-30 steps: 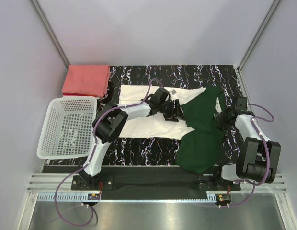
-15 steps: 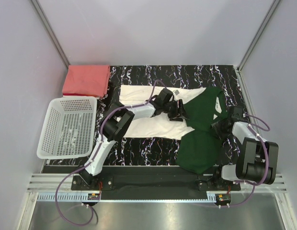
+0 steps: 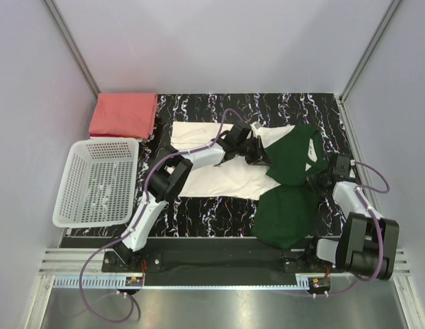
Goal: Fold and stack the t-shirts
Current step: Fold the tshirt
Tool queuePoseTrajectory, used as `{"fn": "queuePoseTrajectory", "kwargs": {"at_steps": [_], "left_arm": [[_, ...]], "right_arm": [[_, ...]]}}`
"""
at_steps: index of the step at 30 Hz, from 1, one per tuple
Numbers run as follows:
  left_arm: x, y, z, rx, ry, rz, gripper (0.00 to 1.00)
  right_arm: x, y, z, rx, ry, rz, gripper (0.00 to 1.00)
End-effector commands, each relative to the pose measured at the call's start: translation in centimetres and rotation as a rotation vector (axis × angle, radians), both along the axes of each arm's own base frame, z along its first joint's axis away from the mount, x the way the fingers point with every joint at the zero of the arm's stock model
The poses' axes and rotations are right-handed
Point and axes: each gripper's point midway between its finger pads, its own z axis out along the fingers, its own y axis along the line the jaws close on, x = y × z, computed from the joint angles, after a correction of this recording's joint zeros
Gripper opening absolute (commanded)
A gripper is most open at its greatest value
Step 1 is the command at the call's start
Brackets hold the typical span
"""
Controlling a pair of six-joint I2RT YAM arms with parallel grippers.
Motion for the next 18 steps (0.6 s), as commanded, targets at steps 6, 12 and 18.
{"fn": "queuePoseTrajectory", "kwargs": {"at_steps": [6,12,18], "left_arm": [[0.8,-0.7,3.6,0.014,-0.074,-0.041,0.0],[0.5,-0.2,3.2,0.058,-0.07,-0.055,0.0],[0.2,0.7,2.6,0.102,-0.075,-0.061,0.0]], "right_arm": [[-1.0,0.0,4.5,-0.041,-0.224,-0.046,0.0],[-3.3,-0.2,4.3,-0.07,-0.211,-0.078,0.0],[-4.1,-0.2,4.9,-0.094,-0.226,-0.068,0.0]]}}
